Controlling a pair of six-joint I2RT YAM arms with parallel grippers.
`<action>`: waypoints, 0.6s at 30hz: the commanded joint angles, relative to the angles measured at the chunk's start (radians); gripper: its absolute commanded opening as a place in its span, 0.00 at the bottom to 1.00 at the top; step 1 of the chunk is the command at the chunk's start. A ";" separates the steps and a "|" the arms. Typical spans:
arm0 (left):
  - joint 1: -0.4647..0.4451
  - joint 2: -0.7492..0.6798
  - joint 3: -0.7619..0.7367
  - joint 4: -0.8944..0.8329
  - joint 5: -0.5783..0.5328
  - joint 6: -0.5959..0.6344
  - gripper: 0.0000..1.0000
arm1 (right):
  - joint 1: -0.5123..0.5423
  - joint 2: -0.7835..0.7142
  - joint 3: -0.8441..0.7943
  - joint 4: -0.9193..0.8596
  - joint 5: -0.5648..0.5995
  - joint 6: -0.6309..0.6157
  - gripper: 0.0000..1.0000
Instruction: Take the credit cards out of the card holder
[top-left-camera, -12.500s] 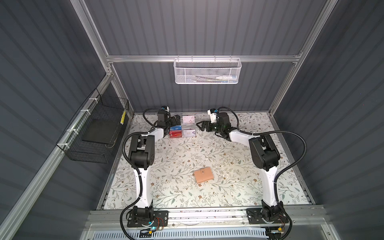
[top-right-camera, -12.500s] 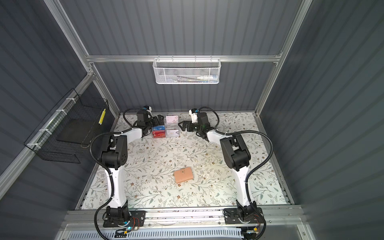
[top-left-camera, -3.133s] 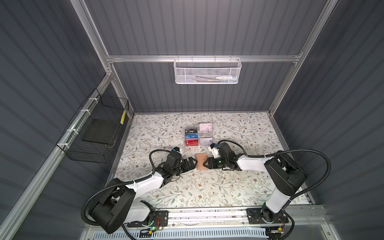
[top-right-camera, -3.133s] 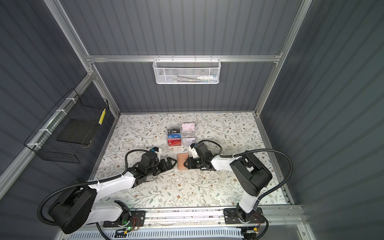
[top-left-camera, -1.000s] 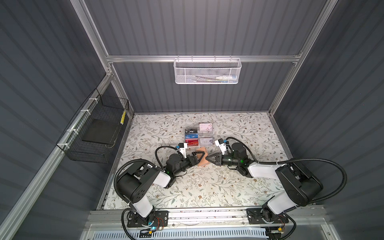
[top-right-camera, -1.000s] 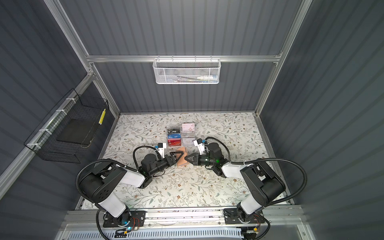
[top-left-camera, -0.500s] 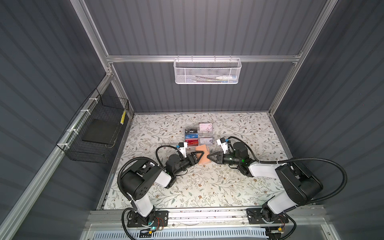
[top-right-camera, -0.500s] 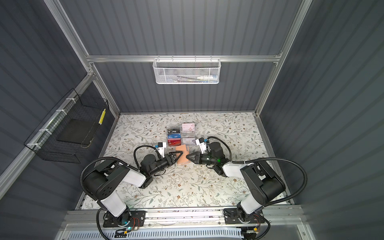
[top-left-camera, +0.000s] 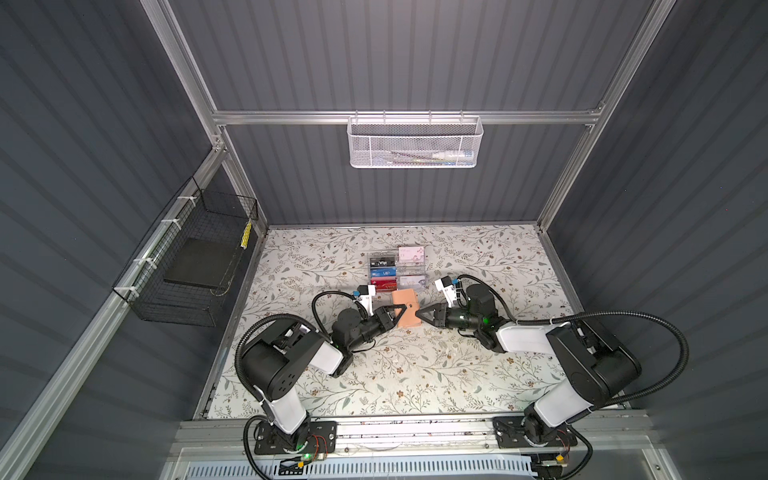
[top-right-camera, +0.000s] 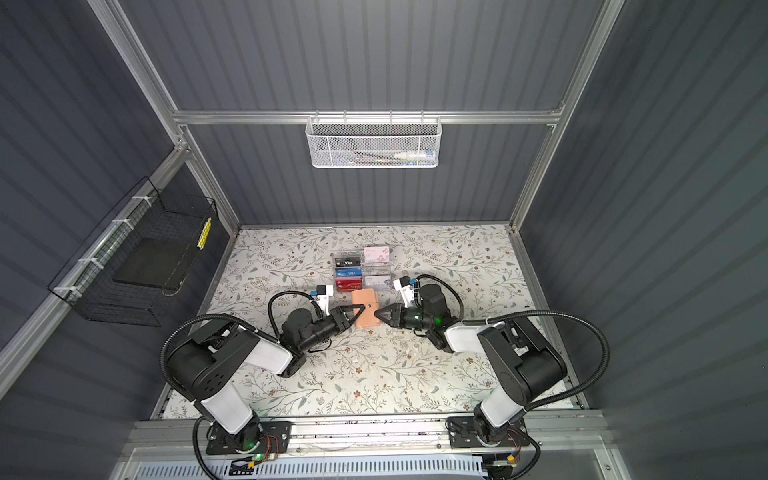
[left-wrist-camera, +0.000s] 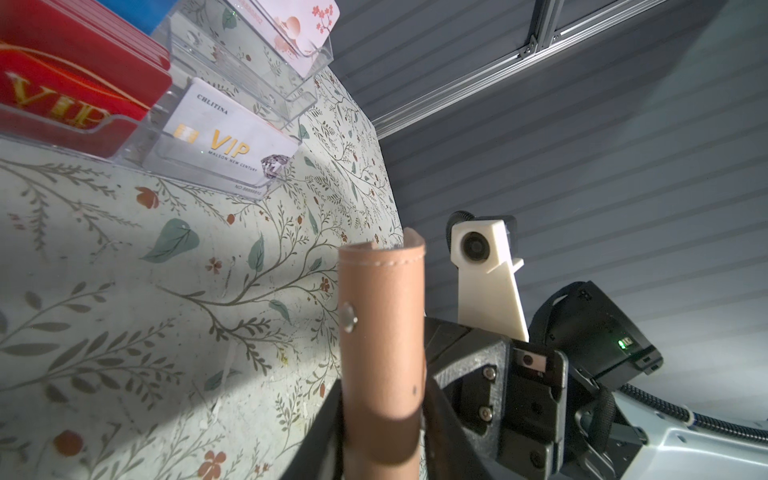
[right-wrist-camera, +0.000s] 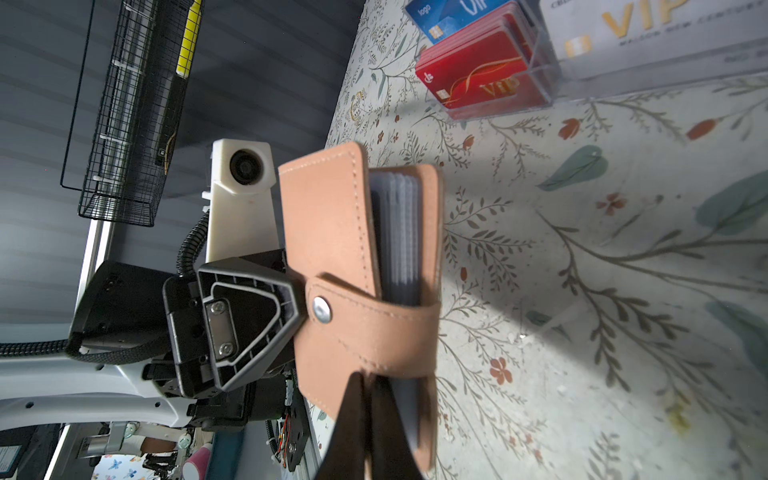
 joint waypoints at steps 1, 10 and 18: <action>-0.023 -0.041 0.016 -0.005 0.054 0.034 0.27 | 0.001 0.026 0.019 0.021 0.002 0.006 0.00; -0.039 -0.078 0.042 -0.085 0.048 0.073 0.17 | 0.000 0.025 0.024 -0.003 0.010 -0.009 0.00; -0.049 -0.116 0.059 -0.177 0.042 0.107 0.05 | -0.002 0.015 0.024 -0.019 0.017 -0.018 0.03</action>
